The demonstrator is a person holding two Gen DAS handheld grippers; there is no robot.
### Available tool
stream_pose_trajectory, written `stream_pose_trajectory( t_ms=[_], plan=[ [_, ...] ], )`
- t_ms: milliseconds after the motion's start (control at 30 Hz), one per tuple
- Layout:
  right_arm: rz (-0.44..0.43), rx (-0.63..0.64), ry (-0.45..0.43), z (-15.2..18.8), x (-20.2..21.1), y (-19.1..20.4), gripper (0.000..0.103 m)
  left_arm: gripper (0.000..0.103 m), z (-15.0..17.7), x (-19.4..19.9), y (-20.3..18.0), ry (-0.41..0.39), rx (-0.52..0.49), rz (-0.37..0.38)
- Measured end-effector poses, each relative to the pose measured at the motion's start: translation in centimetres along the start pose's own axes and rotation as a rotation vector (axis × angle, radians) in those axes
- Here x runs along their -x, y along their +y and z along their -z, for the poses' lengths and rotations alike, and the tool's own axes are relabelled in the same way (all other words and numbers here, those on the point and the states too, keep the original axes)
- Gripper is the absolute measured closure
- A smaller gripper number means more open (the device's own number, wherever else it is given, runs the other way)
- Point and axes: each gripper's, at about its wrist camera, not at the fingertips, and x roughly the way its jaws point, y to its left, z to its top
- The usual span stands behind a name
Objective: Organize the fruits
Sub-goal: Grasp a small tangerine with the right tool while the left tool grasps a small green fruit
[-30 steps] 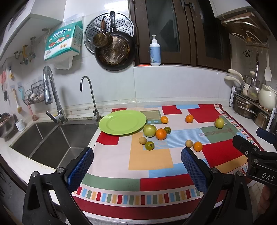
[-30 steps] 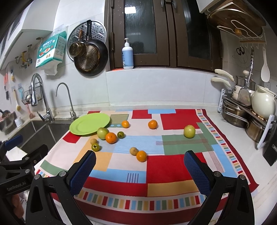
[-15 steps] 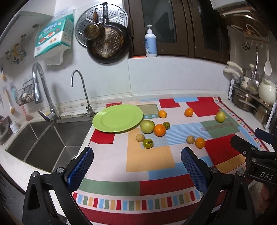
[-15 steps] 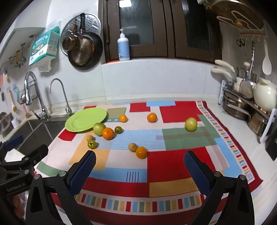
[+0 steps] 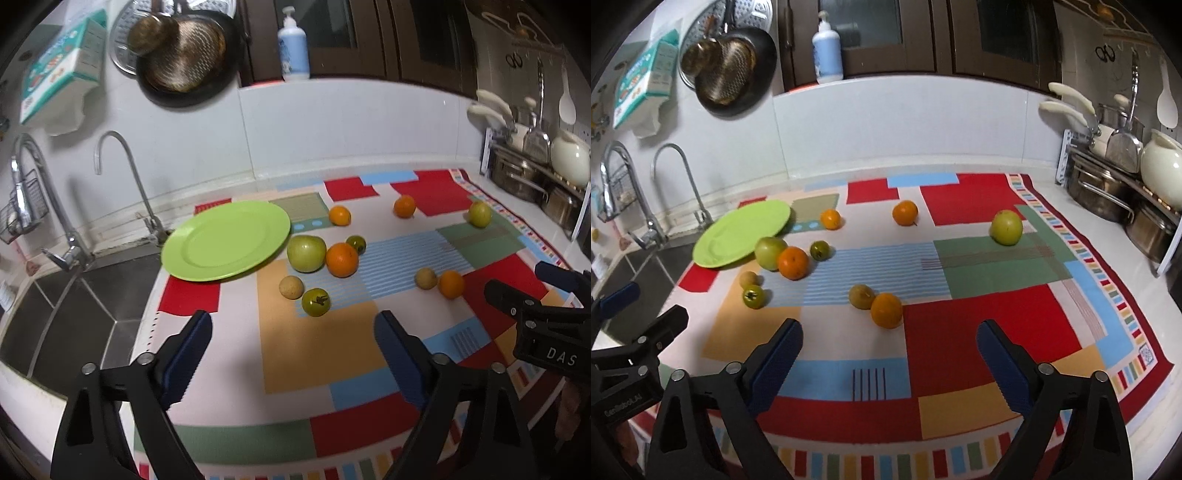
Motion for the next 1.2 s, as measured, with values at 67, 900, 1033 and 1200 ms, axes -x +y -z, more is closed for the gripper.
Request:
stream_pose_trajectory(
  t_ms=[67, 900, 1033, 1200],
  plan=[
    [0.017, 0.006, 0.019, 0.0, -1.2, 0.2, 0.014, 0.024, 0.0, -1.4, 0.1, 0.017, -0.016, 0.016],
    [0.034, 0.000, 0.181, -0.4, -9.9, 0.1, 0.057, 0.067, -0.4, -11.3, -0.9, 0.174, -0.079, 0.160],
    [0.031, 0.009, 0.187, -0.3, -10.2, 0.2, 0.065, 0.073, -0.3, -11.9, -1.0, 0.192, -0.080, 0.165],
    [0.024, 0.016, 0.188, -0.4, -10.2, 0.4, 0.071, 0.073, -0.3, -11.8, -1.1, 0.191, -0.077, 0.174]
  ],
)
